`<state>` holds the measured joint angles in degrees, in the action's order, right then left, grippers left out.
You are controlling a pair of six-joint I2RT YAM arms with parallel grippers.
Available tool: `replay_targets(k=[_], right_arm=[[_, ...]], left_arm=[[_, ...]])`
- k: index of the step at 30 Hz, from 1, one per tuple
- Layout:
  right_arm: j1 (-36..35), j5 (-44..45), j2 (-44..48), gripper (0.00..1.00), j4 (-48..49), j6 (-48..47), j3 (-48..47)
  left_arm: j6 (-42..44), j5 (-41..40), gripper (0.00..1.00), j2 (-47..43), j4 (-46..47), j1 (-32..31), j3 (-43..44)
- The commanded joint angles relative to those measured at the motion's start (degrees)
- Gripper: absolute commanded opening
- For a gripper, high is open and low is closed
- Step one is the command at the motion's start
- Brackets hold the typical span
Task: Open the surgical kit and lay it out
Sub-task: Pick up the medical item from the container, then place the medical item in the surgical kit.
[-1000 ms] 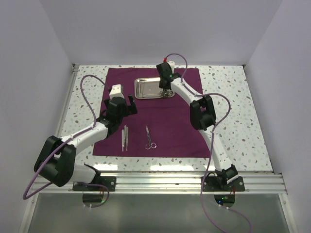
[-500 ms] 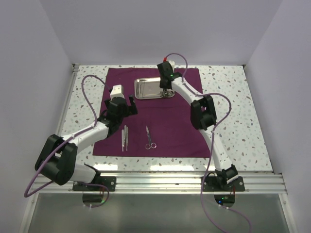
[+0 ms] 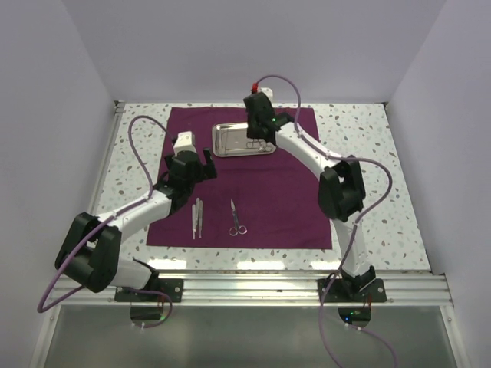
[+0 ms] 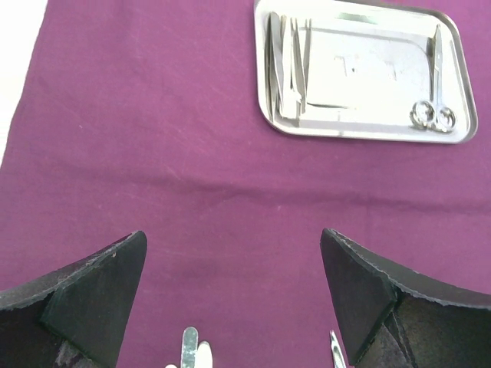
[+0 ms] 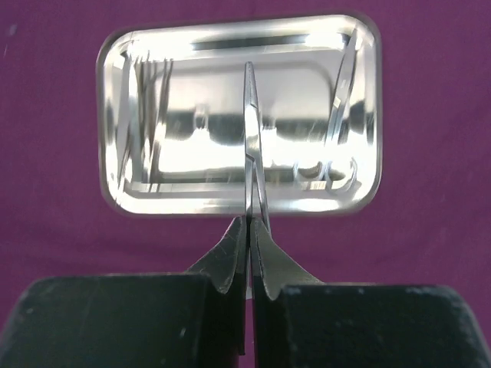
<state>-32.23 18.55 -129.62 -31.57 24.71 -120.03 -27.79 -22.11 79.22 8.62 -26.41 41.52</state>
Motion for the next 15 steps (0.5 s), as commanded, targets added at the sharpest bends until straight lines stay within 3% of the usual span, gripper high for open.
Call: replay_targets(k=[1,4,8,15], right_arm=[[-5.03,0.61,11.37,0.00,5.63,2.71,11.98],[-9.59,1.15,18.84,0.00,12.12,8.31,29.16],[-14.96,1.14,24.67,0.00,17.77,13.77,42.73],[-24.71,1.75,27.32,0.00,19.36,18.62,51.99]], left_arm=[[1.34,-3.20,0.99,-0.03,-0.09,-0.04,3.74],[0.55,-3.82,1.00,-0.21,-1.15,0.05,4.36],[-0.24,-4.78,1.00,-0.65,-3.34,0.40,4.89],[-1.21,-5.93,1.00,-3.89,-6.07,1.37,5.15]])
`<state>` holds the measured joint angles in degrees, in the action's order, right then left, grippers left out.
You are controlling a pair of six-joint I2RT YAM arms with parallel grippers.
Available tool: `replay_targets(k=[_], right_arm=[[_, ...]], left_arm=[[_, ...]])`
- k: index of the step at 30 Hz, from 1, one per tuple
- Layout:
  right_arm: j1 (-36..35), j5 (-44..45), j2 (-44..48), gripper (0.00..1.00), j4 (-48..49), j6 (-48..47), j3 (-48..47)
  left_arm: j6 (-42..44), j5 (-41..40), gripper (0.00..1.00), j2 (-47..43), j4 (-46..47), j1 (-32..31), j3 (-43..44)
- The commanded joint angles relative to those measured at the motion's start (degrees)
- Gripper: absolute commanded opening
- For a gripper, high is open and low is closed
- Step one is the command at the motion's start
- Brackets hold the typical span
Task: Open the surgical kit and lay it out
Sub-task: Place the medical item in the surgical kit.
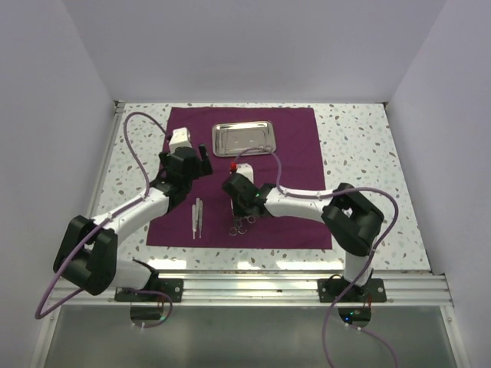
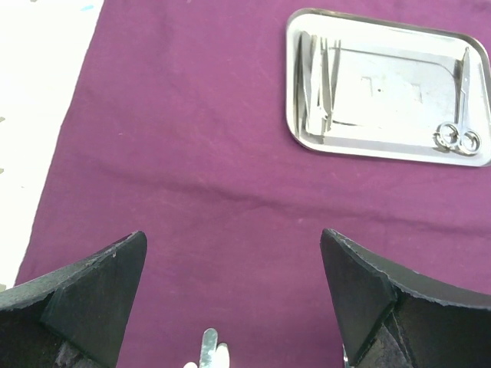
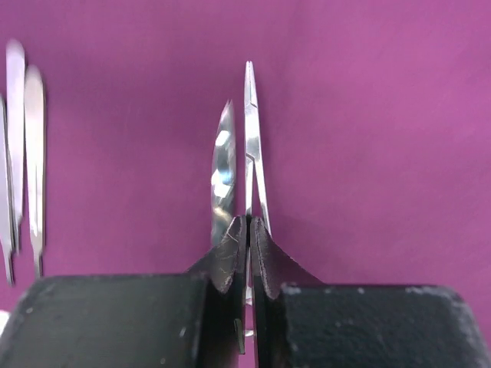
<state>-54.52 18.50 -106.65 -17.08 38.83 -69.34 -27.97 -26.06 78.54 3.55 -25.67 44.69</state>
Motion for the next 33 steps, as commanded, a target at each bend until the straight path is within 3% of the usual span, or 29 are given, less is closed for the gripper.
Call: replay_targets(k=[1,5,6,9,10,18,23,25,30,33], right_arm=[[-3.04,1.97,4.09,0.00,5.04,5.11,2.18],[-3.93,1.19,2.59,0.01,4.87,5.99,2.81],[-4.01,1.10,2.33,0.21,4.43,6.08,2.55],[-4.80,1.89,3.20,0.59,3.02,6.00,2.19],[-4.98,2.32,4.25,0.62,1.89,6.00,2.11],[-6.73,4.35,12.68,0.66,-4.01,6.43,4.39],[-6.74,10.57,18.67,0.70,-7.88,3.19,1.94],[-5.25,12.87,17.54,0.72,-8.58,-0.14,-1.65],[5.82,7.52,8.75,0.70,-8.33,-3.14,-9.13],[11.27,6.72,0.79,0.69,-9.62,-5.94,-19.99]], left_arm=[[-1.30,-1.97,1.00,-4.18,-1.26,0.62,1.90],[-1.74,-1.18,1.00,-6.21,-2.06,0.62,1.11],[-1.83,-1.01,1.00,-6.56,-2.06,0.62,0.84],[-1.83,-0.74,1.00,-7.52,-2.85,0.62,0.49],[-1.92,-0.83,0.99,-8.05,-2.94,0.62,0.32],[-2.09,-0.22,1.00,-8.85,-2.59,0.62,-0.39],[-2.27,0.58,1.00,-8.58,-1.62,0.62,-0.65],[-2.44,1.27,1.00,-8.32,-1.09,0.62,-0.65],[-2.18,1.54,0.99,-8.14,0.05,0.62,-2.40],[-1.92,0.84,1.00,-7.79,1.37,0.62,-3.64]])
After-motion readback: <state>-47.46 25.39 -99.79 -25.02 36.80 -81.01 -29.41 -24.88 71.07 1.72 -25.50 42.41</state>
